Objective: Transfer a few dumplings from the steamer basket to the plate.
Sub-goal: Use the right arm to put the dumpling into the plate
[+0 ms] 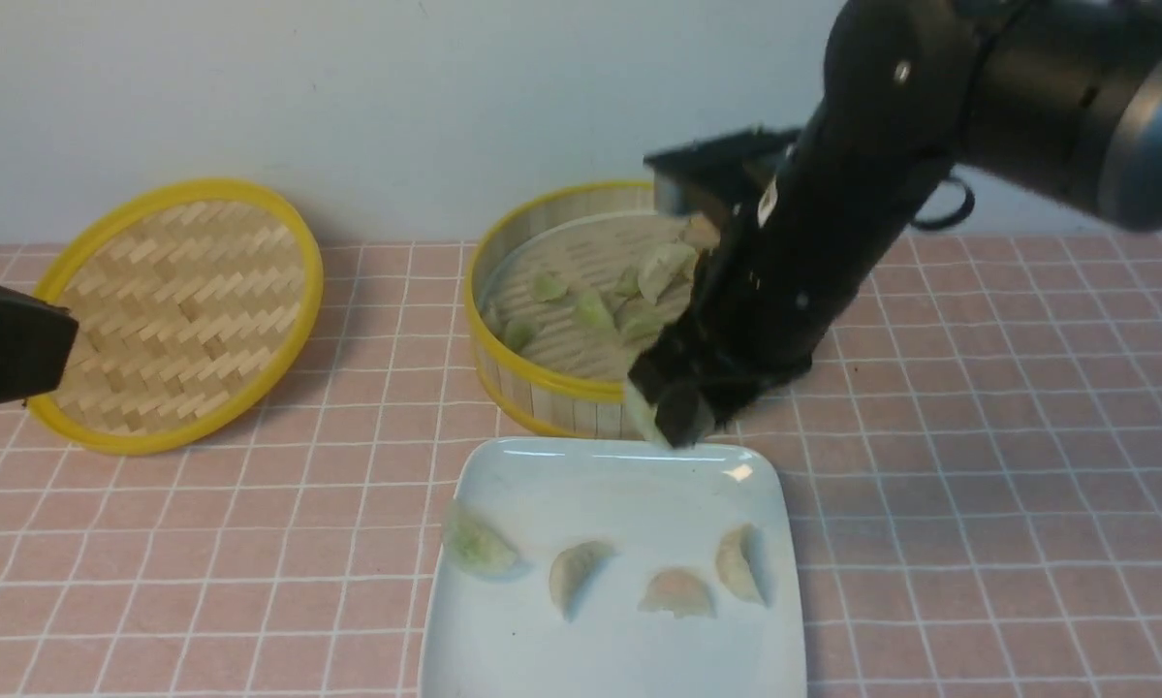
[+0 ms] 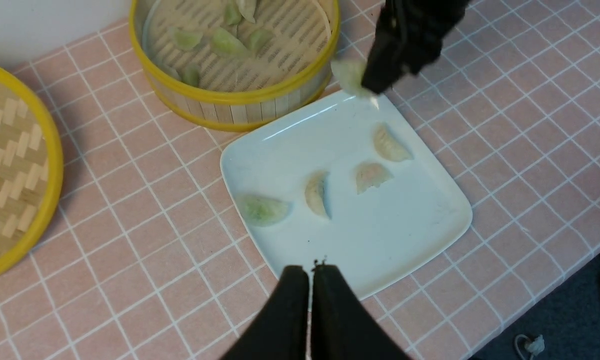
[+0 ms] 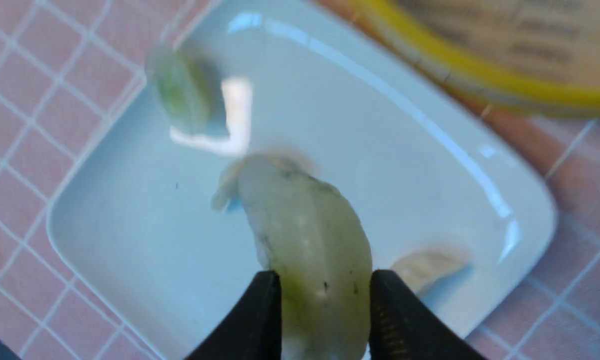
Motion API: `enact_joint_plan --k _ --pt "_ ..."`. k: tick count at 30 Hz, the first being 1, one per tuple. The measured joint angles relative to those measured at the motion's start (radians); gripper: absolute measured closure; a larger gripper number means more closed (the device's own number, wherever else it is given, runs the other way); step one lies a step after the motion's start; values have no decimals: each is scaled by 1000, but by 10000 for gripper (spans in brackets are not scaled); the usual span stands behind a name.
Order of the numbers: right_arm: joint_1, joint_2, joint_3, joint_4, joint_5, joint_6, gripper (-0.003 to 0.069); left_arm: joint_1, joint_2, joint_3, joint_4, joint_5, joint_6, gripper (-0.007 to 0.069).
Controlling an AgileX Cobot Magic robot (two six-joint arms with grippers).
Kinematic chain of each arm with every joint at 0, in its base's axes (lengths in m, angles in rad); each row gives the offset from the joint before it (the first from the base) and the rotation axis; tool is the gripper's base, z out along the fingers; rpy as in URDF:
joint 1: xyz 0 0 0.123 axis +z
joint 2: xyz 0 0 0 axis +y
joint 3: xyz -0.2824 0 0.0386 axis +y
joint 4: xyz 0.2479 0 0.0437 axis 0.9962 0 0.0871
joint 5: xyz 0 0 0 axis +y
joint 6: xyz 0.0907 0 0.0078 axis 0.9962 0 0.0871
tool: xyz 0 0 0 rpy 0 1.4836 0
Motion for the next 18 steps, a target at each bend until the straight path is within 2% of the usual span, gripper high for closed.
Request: enact_joint_plan --k 4,7,11,14,16,18 --pt "12 53 111 26 -159 3 450 0 0 0 0 0 1 631" --pt "12 88 117 40 -214 3 425 0 0 0 0 0 1 631" --pt "12 127 120 46 -303 3 279 0 0 0 1 0 5 631" --pt "12 122 99 16 -259 8 195 0 0 0 1 0 6 631" --pt "12 110 84 -7 -217 15 191 0 0 0 1 0 6 631" --pt "12 50 56 -63 -133 37 233 0 0 0 1 0 6 631"
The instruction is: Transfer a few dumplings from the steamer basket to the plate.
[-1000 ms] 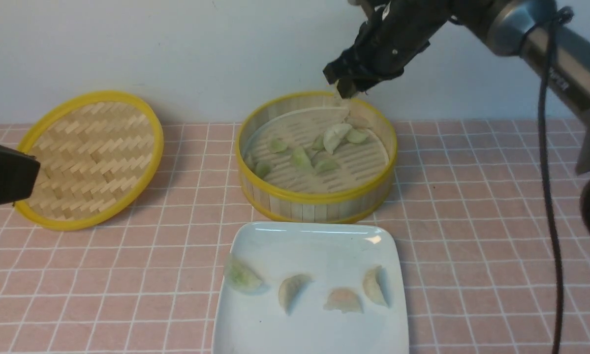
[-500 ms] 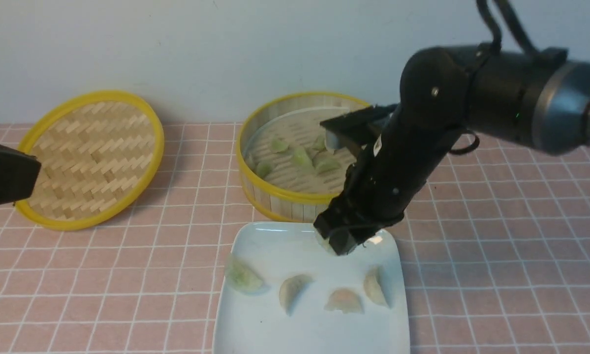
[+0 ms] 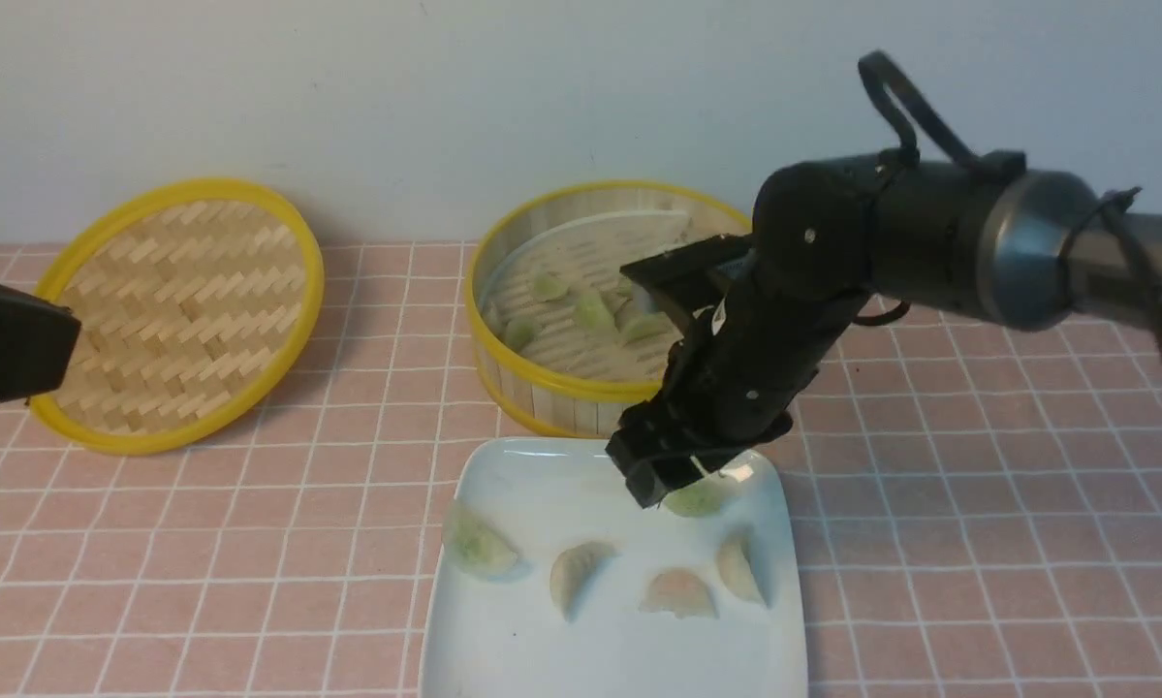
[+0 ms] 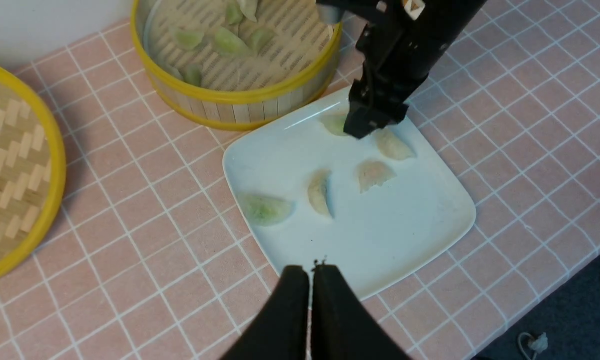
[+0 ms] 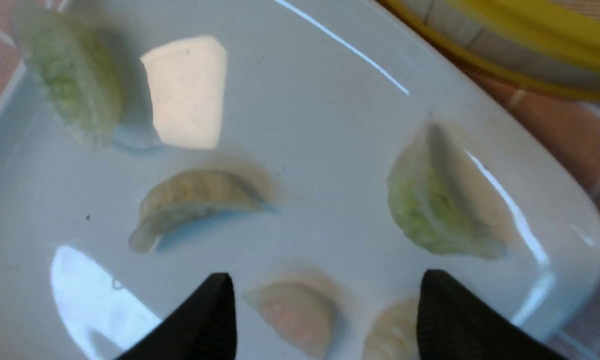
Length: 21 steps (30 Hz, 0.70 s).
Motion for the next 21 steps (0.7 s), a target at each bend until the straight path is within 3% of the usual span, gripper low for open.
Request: enact_joint_plan --k 8,13,21 --pt "0 -473 -12 -201 149 143 629 0 0 0 0 0 0 631" --pt "0 -802 97 -238 83 199 669 0 0 0 -4 0 0 631" --pt "0 -1629 701 -254 -458 253 672 0 18 0 -38 -123 1 631"
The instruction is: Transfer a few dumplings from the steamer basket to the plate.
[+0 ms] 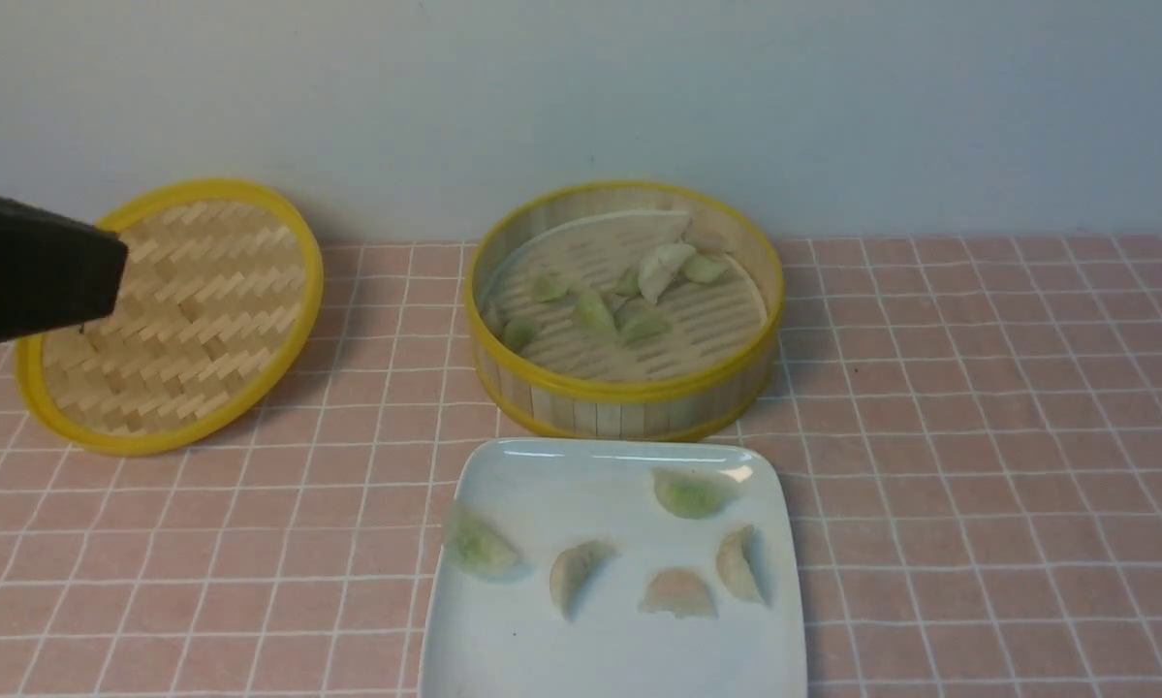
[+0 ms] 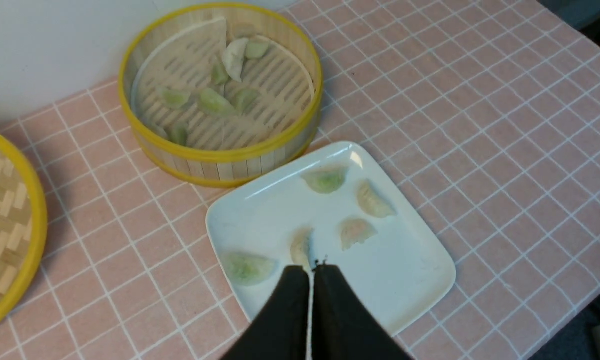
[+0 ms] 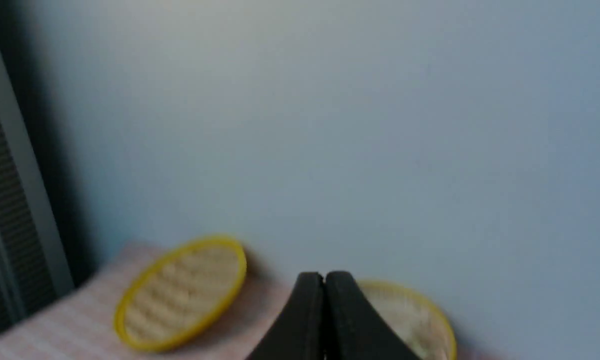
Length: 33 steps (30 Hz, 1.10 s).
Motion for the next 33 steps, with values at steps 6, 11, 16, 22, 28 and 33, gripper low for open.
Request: enact_joint_plan --k 6,11,16,22,28,33 --pt "0 -276 201 -83 -110 90 672 0 22 0 -1 -39 0 631" --pt "0 -298 241 -169 -140 185 672 0 29 0 2 -52 2 631" --pt "0 -299 243 -180 -151 231 672 0 -72 61 35 -73 3 631" --pt "0 -299 243 -181 -148 236 672 0 -340 274 86 -232 -13 631" --pt "0 -299 245 -181 -148 236 672 0 -535 514 66 -409 -49 631" --pt "0 -299 248 -181 -148 236 672 0 -617 620 34 -430 -53 631"
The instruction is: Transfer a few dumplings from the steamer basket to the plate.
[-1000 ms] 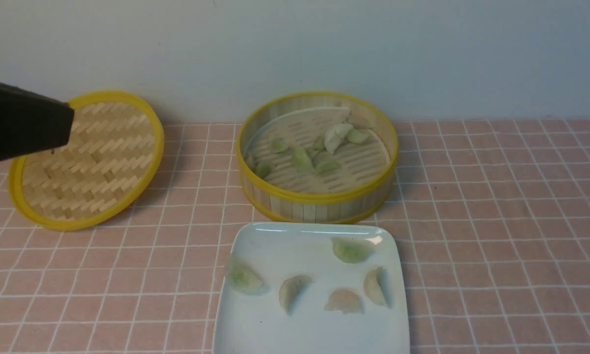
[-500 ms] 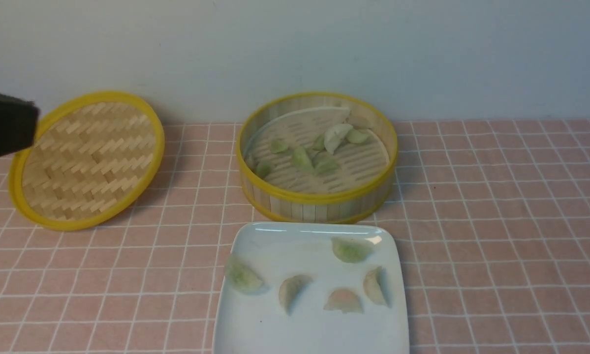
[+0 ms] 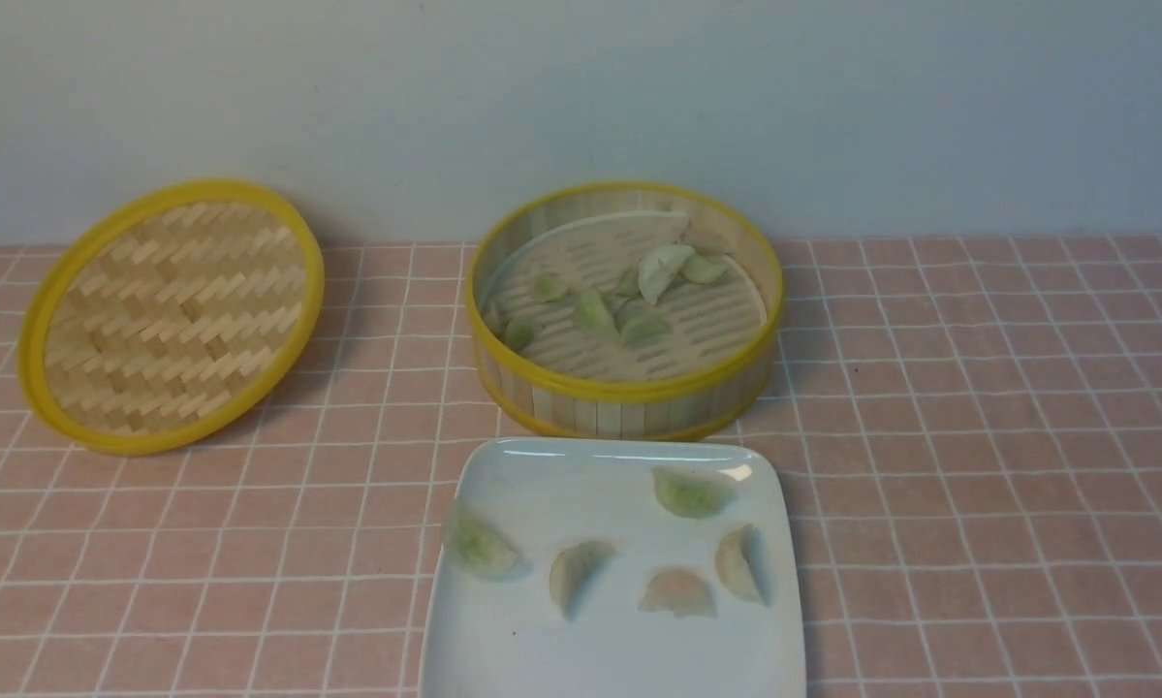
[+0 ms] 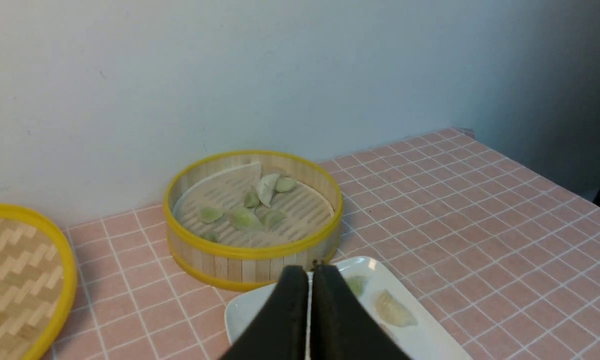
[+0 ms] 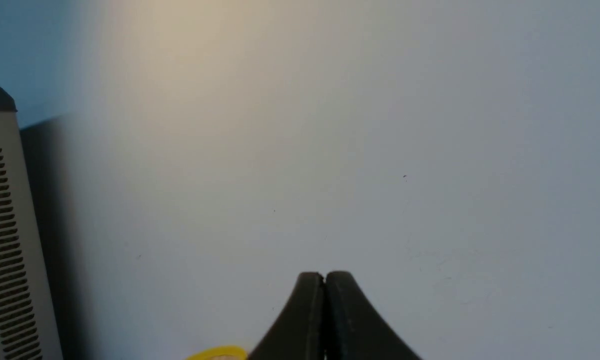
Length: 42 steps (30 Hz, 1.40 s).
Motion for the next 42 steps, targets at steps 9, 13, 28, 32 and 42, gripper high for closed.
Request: enact_joint_plan --k 9,13,28,32,42 --pt "0 0 1 0 1 0 672 0 -13 98 -3 0 4 631" --pt "0 0 1 0 1 0 672 0 -13 133 28 -30 17 631" --pt "0 0 1 0 1 0 672 384 -243 686 130 -464 24 631" --pt "0 0 1 0 1 0 672 443 -281 762 131 -456 24 631" --pt "0 0 1 0 1 0 672 452 -282 764 124 -342 24 631"
